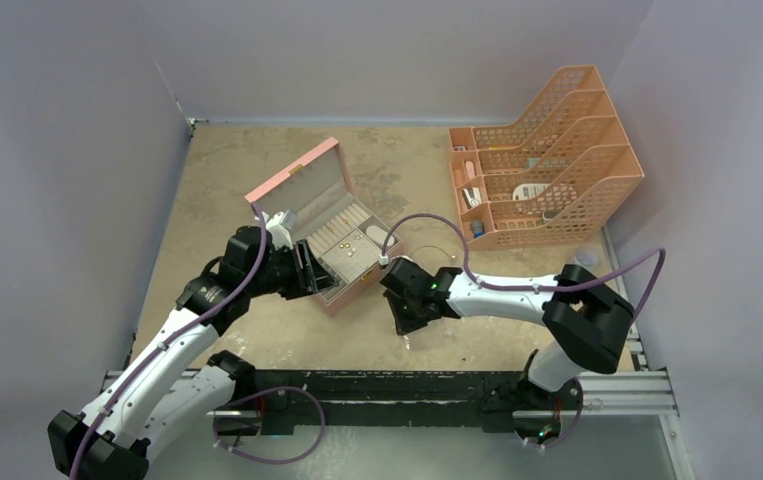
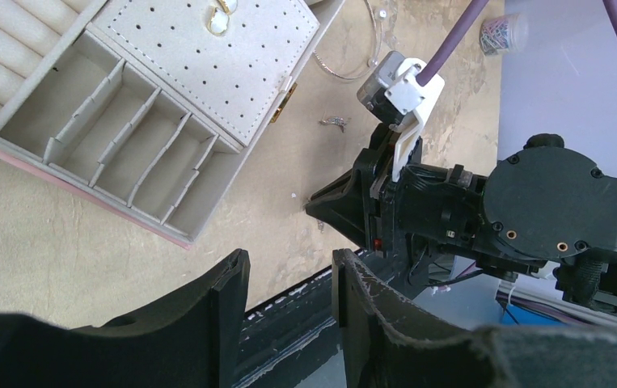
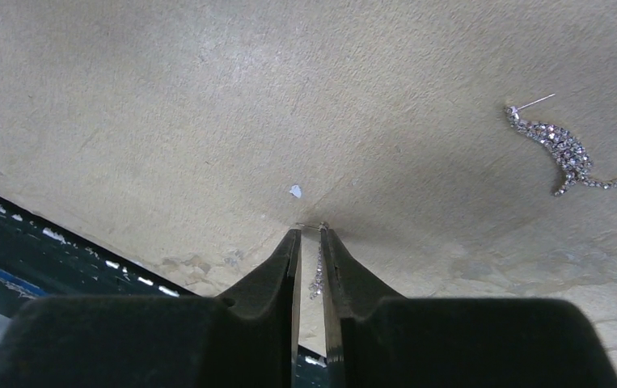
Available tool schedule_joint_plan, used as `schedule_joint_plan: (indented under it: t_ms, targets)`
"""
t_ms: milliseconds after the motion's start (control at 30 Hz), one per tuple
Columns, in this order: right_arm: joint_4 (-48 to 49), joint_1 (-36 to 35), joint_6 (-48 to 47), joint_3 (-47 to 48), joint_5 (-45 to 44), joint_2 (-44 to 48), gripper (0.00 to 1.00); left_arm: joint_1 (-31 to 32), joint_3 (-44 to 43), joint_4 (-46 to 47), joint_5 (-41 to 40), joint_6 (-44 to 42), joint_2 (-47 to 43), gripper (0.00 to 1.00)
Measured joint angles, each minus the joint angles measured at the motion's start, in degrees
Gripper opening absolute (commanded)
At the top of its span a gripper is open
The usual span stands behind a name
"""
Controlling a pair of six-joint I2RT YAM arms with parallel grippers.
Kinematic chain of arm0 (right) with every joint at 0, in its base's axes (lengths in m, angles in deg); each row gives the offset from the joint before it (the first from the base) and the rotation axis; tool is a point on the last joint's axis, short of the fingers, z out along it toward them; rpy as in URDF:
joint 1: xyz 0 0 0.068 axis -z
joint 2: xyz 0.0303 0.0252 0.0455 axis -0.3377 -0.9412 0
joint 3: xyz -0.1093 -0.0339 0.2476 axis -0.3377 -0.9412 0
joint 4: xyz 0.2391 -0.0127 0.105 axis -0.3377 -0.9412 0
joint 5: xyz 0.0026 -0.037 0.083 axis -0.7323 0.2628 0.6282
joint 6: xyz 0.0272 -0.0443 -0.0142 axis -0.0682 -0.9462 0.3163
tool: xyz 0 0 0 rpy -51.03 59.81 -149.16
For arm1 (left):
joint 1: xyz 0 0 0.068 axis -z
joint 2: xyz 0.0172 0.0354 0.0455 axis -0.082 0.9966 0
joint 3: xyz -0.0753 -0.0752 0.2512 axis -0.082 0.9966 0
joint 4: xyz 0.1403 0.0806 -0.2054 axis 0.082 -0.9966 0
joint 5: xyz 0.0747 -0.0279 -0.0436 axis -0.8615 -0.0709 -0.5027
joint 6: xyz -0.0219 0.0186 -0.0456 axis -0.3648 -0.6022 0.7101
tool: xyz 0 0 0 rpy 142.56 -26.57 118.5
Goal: Organize the mixed jewelry
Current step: Pick up the jewelry from the center of the board.
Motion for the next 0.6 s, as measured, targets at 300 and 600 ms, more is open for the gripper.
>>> schedule_joint_plan:
  t_ms: [300, 600]
  targets:
    - [0.0, -0.2, 0.0, 0.0, -0.7, 0.1, 0.13, 0.0, 0.0, 0.0, 0.0, 0.0, -0.1, 0.42]
    - [-0.1, -0.2, 0.5, 0.0, -0.7, 2.5, 0.21, 0.0, 0.0, 0.0, 0.0, 0.0, -0.1, 0.42]
